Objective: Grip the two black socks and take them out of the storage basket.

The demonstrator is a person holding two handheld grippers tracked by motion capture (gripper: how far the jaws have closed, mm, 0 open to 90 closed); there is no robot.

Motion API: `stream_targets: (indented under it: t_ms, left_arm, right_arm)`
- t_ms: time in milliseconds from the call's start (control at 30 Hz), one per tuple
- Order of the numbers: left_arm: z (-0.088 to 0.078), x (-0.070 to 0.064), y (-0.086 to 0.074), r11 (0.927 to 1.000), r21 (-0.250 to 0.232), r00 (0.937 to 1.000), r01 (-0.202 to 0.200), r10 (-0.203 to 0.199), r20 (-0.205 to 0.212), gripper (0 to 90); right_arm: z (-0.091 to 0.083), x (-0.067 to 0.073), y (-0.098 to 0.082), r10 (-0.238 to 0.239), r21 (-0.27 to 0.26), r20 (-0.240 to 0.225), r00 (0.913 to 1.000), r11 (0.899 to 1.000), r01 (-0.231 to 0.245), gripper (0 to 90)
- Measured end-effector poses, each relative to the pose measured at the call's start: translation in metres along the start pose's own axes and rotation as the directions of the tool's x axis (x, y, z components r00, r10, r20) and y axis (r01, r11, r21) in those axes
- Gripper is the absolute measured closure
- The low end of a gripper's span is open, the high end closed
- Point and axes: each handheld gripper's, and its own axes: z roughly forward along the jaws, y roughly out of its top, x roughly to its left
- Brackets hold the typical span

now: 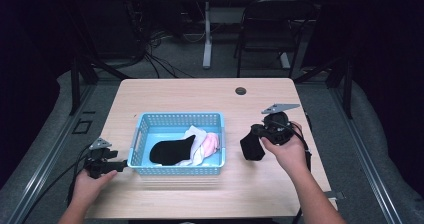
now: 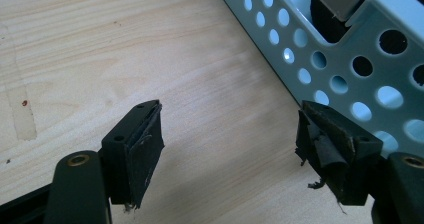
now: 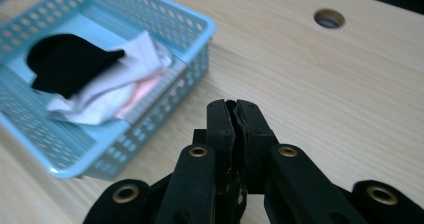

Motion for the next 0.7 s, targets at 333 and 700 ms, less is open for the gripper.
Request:
stream_targets:
  t_ms: [333,700]
  left_arm:
    - [0.001,0.000,0.000,1.0000,0.004,1.0000,0.000,0.000,-0.001,26.6]
    - [0.001,0.000,0.000,1.0000,0.006,1.0000,0.000,0.000,-0.001,26.6]
  right_arm:
    - [0.011,-0.041,-0.031,0.113,0.035,0.093,0.9893,0.993,-0.117,85.0]
    - [0.010,-0.066,-0.050,0.194,0.038,0.130,0.9723,0.979,-0.201,82.2]
